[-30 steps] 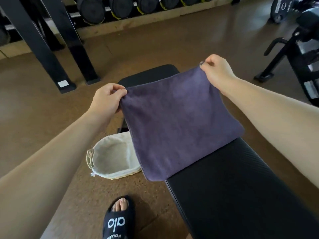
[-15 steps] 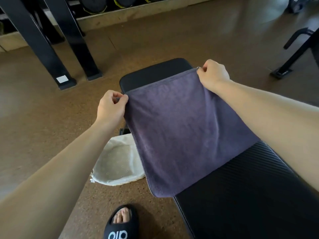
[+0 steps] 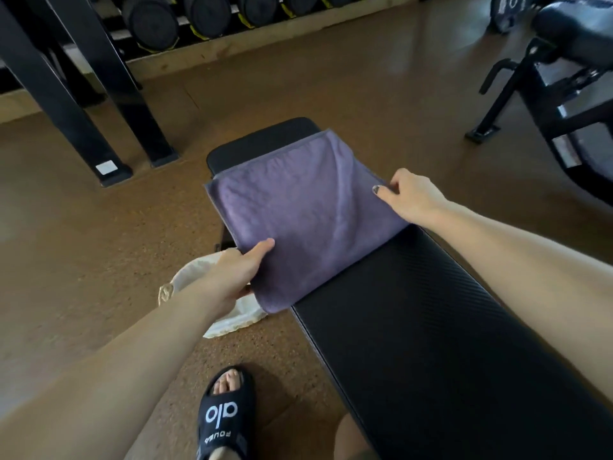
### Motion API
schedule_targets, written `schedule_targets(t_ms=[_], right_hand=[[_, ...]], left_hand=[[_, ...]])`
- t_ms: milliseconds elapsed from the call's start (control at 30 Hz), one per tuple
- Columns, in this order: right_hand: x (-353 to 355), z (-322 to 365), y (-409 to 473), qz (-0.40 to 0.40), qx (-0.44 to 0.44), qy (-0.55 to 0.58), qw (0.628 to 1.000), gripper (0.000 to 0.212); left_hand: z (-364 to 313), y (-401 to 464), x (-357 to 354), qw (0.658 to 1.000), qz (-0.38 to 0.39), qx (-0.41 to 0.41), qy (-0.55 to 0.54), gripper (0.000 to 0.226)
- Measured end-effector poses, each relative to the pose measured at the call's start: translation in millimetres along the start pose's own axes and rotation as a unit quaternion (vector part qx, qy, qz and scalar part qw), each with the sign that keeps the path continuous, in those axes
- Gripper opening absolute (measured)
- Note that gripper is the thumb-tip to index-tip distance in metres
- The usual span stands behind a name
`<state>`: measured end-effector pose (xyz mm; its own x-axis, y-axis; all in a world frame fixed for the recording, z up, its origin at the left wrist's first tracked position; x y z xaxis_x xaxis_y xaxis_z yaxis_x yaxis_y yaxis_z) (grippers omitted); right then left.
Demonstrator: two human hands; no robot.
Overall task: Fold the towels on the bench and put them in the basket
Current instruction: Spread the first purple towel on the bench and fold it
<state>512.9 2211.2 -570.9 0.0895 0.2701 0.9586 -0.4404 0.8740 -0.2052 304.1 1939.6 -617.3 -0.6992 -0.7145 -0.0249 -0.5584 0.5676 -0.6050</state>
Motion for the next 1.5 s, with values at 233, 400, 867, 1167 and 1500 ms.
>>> schedule_targets(t_ms=[233,400,867,1167,1500], right_hand=[[-3.6,-55.5,-95.3,0.025,-0.037,0.002,0.999,0.024],[-11.6,-95.4,-179.8,0.131,-0.064,-0.029,0.989,0.026],[15.5,-115.1,-227.4,0.087,-0.06,-0.065,0.992,0.029],[-5.2,-101.1,-166.5,-0.071,-0.132,0.104,0.983,0.043],[-19.4,-114.0,-131.6,0.033,-0.244,0.279,0.928,0.024]], left_hand=[[16.5,-59.2,-9.1,0.995,0.019,-0.04,0.085,0.019],[29.1,-97.8,-15.3,0.954,0.06,-0.081,0.282,0.018],[29.4,-128.6,-23.5,0.857,0.066,-0.057,0.508,0.046],[-24.4,-78.8,-67.1,0.866,0.023,-0.299,0.401,0.057],[-39.5,-37.9,-82.8,0.829,0.035,-0.307,0.466,0.016]])
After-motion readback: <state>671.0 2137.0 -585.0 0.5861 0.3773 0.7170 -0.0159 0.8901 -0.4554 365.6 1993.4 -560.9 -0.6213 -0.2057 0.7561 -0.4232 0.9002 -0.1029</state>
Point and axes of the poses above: each hand's wrist, its own y-axis towards the middle knuckle, its own x-axis out of the back of the hand, z = x × y, the point moved 6 cm from there along y, towards the middle knuckle, and after that the axes turned 14 degrees about -y, right-handed, at the moved point
